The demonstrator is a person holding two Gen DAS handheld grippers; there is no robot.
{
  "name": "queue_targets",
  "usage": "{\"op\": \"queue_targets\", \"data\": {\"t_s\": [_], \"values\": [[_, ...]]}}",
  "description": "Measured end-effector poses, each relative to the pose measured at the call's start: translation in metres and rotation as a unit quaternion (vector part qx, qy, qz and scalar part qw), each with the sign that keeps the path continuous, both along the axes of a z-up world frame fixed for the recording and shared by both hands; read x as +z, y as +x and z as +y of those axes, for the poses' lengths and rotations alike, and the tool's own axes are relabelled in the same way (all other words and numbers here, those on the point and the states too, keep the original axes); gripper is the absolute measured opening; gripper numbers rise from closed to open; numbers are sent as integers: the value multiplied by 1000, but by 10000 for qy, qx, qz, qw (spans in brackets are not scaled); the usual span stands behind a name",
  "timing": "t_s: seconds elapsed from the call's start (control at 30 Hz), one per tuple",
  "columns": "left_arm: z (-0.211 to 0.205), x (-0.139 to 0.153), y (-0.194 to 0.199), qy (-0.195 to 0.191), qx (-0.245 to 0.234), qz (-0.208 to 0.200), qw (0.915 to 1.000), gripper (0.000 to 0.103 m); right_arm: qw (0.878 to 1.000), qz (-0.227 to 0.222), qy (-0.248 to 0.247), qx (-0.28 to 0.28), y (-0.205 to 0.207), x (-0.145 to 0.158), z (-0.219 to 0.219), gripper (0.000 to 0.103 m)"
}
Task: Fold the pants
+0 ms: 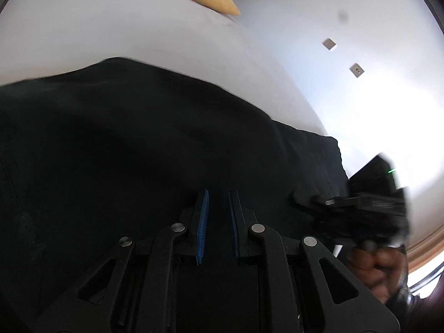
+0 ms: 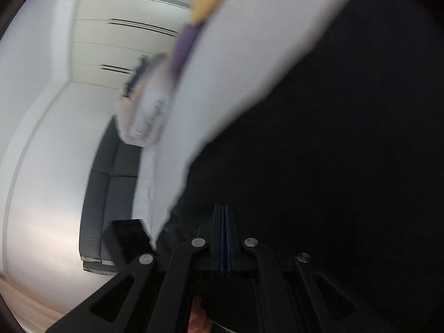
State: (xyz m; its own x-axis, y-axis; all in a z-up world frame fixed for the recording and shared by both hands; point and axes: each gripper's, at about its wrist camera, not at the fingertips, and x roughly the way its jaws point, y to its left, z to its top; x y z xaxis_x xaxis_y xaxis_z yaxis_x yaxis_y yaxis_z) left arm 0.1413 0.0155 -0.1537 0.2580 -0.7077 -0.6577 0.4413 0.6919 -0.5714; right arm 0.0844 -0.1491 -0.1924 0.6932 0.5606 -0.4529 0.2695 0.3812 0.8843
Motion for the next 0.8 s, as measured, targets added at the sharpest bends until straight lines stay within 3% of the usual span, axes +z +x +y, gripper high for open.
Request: {"op": "queue_targets", "data": {"t_s": [0.07, 0.17, 0.4, 0.63, 0.7, 0.77, 0.8], "values": [[24, 1, -2, 155, 120, -85, 9998, 14, 9987, -195, 382, -265, -8, -14, -24, 0], [60, 0, -4, 121, 391, -36, 9992, 13, 9978, -217, -113, -617, -21, -7, -34, 0], [144, -2, -6, 58, 851, 4, 9964, 5, 9832, -20, -397, -1783, -66, -3, -109, 0], [209, 4, -11, 376, 1329, -143, 9903, 5, 9552, 113, -1022, -2774, -125, 23, -205, 0], [224, 9, -11, 471, 1531, -186, 9869, 5, 9384, 269, -1257, -3208, -148, 33, -226, 0], [247, 14, -16, 546, 1841, -221, 9811, 5, 9251, 373, -983, -3648, -182, 31, -251, 0], [256, 16, -19, 551, 1952, -241, 9789, 5, 9182, 427, -1016, -3806, -201, 36, -258, 6]]}}
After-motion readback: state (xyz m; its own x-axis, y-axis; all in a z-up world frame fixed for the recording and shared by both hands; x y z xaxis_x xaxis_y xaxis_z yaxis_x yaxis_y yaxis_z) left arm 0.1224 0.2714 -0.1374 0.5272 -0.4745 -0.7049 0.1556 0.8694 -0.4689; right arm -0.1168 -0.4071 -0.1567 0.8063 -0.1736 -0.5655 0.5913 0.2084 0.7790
